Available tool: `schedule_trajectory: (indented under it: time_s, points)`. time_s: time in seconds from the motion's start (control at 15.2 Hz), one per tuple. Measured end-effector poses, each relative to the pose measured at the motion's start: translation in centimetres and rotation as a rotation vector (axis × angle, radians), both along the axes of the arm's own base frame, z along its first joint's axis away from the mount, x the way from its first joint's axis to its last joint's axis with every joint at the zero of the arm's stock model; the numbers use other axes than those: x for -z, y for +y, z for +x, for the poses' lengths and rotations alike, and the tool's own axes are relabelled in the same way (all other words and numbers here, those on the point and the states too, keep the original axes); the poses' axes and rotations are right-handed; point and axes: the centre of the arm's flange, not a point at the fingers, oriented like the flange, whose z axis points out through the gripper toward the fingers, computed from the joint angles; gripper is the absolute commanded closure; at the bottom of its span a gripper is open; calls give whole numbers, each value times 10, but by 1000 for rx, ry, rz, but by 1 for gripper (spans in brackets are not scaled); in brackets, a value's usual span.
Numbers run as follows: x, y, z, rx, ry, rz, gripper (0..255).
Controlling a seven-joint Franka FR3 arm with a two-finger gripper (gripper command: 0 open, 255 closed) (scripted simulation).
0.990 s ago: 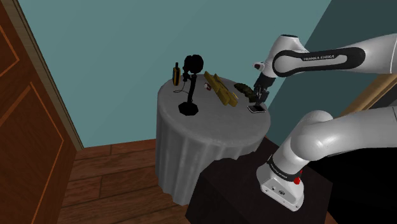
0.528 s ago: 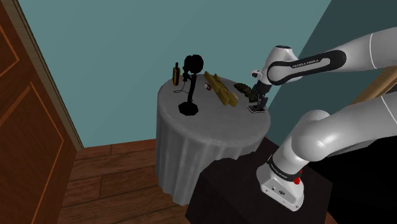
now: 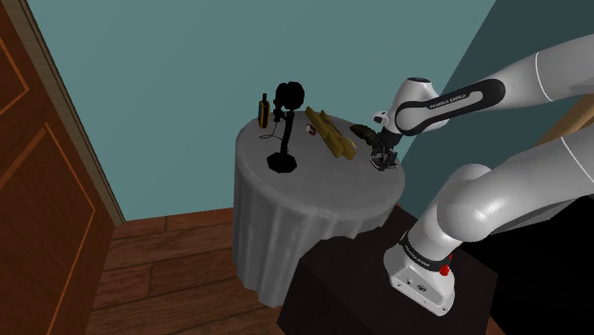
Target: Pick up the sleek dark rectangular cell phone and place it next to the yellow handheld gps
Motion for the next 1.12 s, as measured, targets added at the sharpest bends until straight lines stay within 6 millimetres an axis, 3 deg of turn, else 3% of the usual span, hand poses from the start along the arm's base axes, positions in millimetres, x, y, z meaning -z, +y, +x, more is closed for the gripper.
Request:
schedule_trajectory:
  time_s: [0.2, 0.26, 0.92, 1.12]
  points:
    - [1, 0, 0, 0, 0, 0, 0]
    - [1, 0, 0, 0, 0, 0, 255]
    - [1, 0, 0, 0, 0, 0, 255]
    - [-10, -1, 0, 0, 0, 0, 255]
